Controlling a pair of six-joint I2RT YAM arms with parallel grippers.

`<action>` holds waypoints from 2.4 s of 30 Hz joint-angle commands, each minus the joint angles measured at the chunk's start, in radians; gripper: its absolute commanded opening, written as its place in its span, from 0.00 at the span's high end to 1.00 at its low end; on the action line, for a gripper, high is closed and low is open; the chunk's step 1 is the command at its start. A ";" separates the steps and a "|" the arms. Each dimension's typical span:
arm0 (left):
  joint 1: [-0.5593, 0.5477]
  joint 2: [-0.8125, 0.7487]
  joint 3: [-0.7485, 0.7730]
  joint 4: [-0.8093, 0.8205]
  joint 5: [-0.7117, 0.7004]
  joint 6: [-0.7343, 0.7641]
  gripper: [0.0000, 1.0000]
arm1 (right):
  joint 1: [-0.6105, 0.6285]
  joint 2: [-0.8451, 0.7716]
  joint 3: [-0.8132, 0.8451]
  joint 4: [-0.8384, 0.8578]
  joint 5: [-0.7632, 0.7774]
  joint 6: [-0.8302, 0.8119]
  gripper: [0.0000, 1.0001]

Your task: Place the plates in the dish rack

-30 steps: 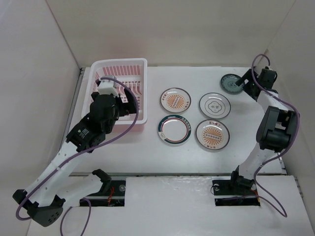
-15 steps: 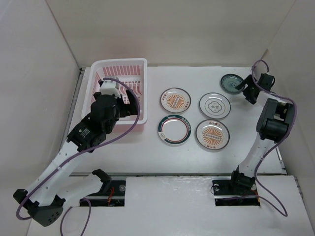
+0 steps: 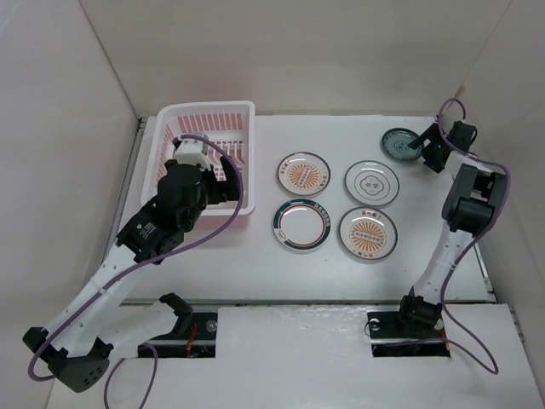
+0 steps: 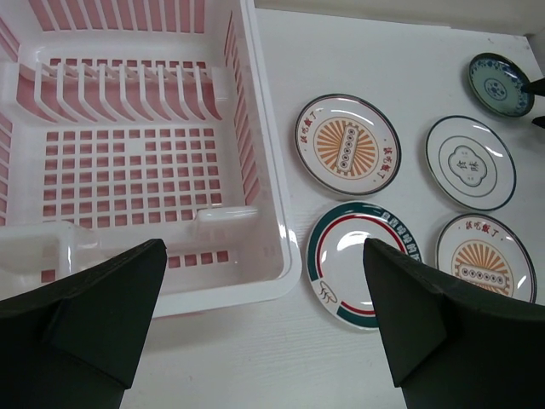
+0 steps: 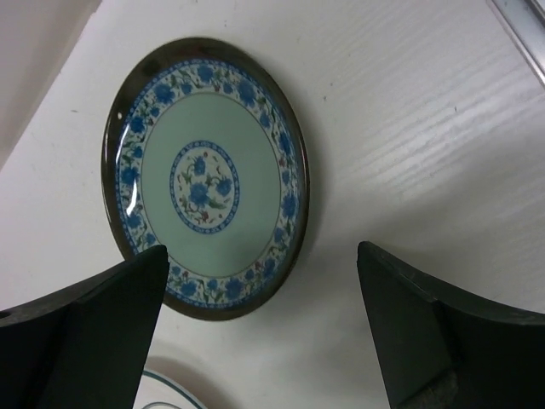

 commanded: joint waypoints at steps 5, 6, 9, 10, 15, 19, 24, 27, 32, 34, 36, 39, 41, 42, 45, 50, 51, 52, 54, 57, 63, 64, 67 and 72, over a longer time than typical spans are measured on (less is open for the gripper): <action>-0.001 0.005 -0.002 0.045 0.015 0.011 0.00 | -0.006 0.075 0.169 -0.096 -0.037 -0.003 0.06; -0.001 0.005 -0.002 0.045 0.015 0.011 0.00 | -0.006 0.075 0.180 -0.110 -0.046 -0.012 0.06; -0.001 0.005 -0.002 0.045 0.024 0.011 0.00 | -0.006 0.120 0.235 -0.160 -0.066 -0.021 0.07; -0.001 0.005 -0.002 0.045 0.024 0.011 0.00 | -0.006 0.120 0.247 -0.169 -0.075 -0.021 0.07; -0.001 0.005 -0.002 0.045 0.024 0.020 0.00 | -0.006 0.170 0.321 -0.251 -0.076 -0.021 0.09; -0.001 0.005 -0.002 0.045 0.024 0.020 0.00 | -0.006 0.215 0.391 -0.327 -0.065 -0.021 0.11; -0.001 0.005 0.008 0.045 0.024 0.020 0.00 | -0.006 0.251 0.434 -0.387 -0.056 -0.021 0.15; -0.001 0.005 0.008 0.045 0.015 0.020 0.00 | -0.006 0.252 0.443 -0.398 -0.056 -0.021 0.18; -0.001 0.014 0.008 0.045 0.015 0.020 0.00 | -0.006 0.284 0.480 -0.427 -0.056 -0.021 0.36; -0.001 0.014 0.008 0.045 0.015 0.020 0.00 | -0.006 0.284 0.493 -0.438 -0.056 -0.021 0.39; -0.001 0.014 0.008 0.045 0.015 0.020 0.00 | -0.006 0.296 0.517 -0.449 -0.056 -0.021 0.42; -0.001 0.014 0.008 0.045 0.015 0.020 0.00 | -0.006 0.307 0.537 -0.467 -0.056 -0.021 0.51; -0.001 0.014 0.008 0.045 0.015 0.020 0.00 | -0.006 0.318 0.546 -0.467 -0.056 -0.021 0.53; -0.001 0.014 0.008 0.045 0.015 0.020 0.00 | -0.006 0.318 0.546 -0.478 -0.056 -0.021 0.55; -0.001 0.014 0.008 0.045 0.015 0.020 0.00 | -0.006 0.327 0.555 -0.478 -0.056 -0.021 0.61; -0.001 0.014 0.008 0.045 0.015 0.020 0.00 | -0.016 0.345 0.586 -0.499 -0.056 -0.021 0.75; -0.001 0.014 0.008 0.045 0.015 0.020 0.00 | -0.016 0.345 0.586 -0.509 -0.065 -0.021 0.81; -0.001 0.014 -0.001 0.045 0.015 0.020 0.00 | -0.016 0.345 0.597 -0.509 -0.065 -0.021 0.83; -0.001 0.014 -0.002 0.045 0.015 0.020 0.00 | -0.016 0.365 0.609 -0.522 -0.065 -0.021 1.00; -0.001 0.014 -0.002 0.045 0.015 0.020 0.00 | -0.016 0.365 0.621 -0.532 -0.077 -0.021 1.00; -0.001 0.014 -0.002 0.054 0.024 0.020 0.00 | -0.016 0.263 0.463 -0.344 -0.193 0.008 1.00; -0.001 0.014 -0.002 0.054 0.024 0.020 0.00 | -0.016 0.205 0.435 -0.308 -0.206 0.036 1.00; -0.001 0.023 0.008 0.054 0.043 0.011 0.00 | -0.016 0.102 0.359 -0.198 -0.255 0.089 1.00; -0.001 0.032 0.026 0.065 0.078 0.000 0.00 | -0.016 -0.029 0.281 -0.072 -0.330 0.134 1.00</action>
